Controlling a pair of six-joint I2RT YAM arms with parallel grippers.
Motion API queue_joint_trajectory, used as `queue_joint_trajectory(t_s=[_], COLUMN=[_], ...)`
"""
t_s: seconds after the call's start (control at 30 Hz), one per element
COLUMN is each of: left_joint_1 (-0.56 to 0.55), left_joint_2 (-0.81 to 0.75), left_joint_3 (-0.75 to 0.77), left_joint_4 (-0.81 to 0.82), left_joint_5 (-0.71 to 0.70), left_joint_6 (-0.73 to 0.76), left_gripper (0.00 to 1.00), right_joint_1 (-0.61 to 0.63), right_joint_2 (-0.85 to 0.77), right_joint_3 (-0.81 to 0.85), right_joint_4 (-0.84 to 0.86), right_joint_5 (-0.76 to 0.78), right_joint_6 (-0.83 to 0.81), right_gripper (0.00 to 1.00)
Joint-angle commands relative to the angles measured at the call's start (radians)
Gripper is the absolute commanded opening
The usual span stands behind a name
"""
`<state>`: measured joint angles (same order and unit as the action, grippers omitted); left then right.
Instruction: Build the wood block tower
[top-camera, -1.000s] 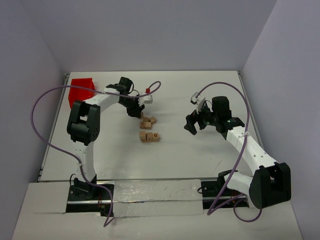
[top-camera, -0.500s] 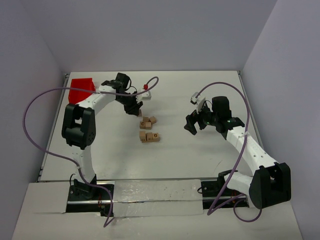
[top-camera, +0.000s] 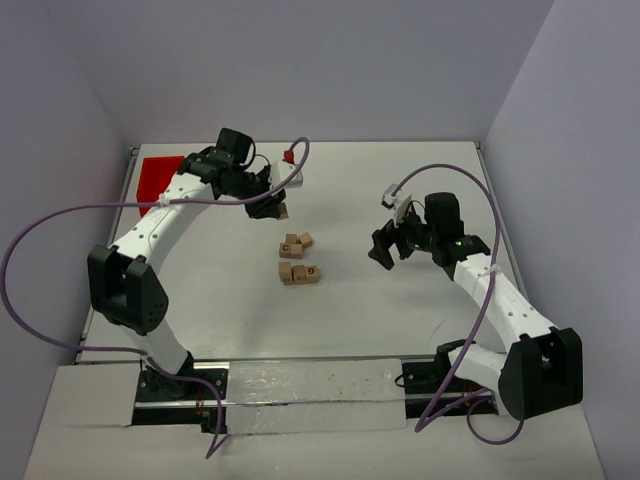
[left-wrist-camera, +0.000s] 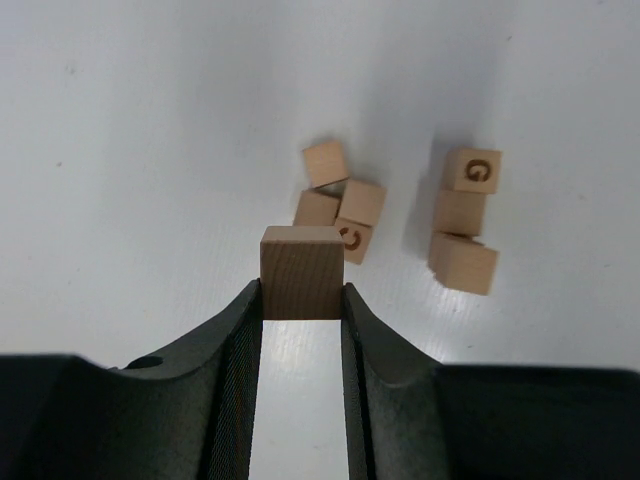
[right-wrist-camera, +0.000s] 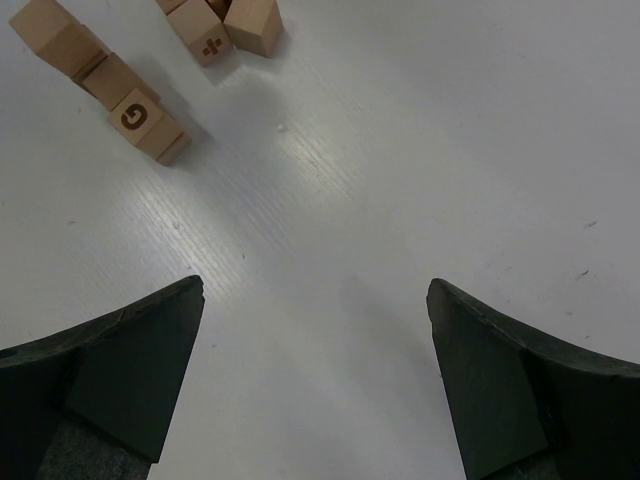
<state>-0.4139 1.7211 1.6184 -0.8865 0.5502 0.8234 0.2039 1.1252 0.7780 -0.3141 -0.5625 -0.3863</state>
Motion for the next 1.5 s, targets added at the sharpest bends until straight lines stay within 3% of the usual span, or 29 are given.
queue_joint_trajectory(t_s=[0.0, 0.6, 1.47], left_joint_1=[-0.073, -0.203, -0.234], left_joint_2=[-0.08, -0.094, -0.019], left_joint_3=[-0.066, -0.238, -0.294], left_joint_4=[-0.019, 0.072, 0.164], left_joint_5=[0.001, -0.018, -0.061], left_joint_6=[-0.059, -0.145, -0.165], left_gripper=[0.0, 0.04, 0.17], right_joint_1=[-0.005, -0.004, -0.006], right_joint_2=[-0.023, -0.028, -0.027], right_joint_3=[0.0, 0.0, -0.001], right_joint_4=[0.024, 0.02, 0.015], right_joint_5=[-0.008, -0.008, -0.011], right_joint_6=[-0.002, -0.008, -0.013], right_gripper=[1.0, 1.0, 1.0])
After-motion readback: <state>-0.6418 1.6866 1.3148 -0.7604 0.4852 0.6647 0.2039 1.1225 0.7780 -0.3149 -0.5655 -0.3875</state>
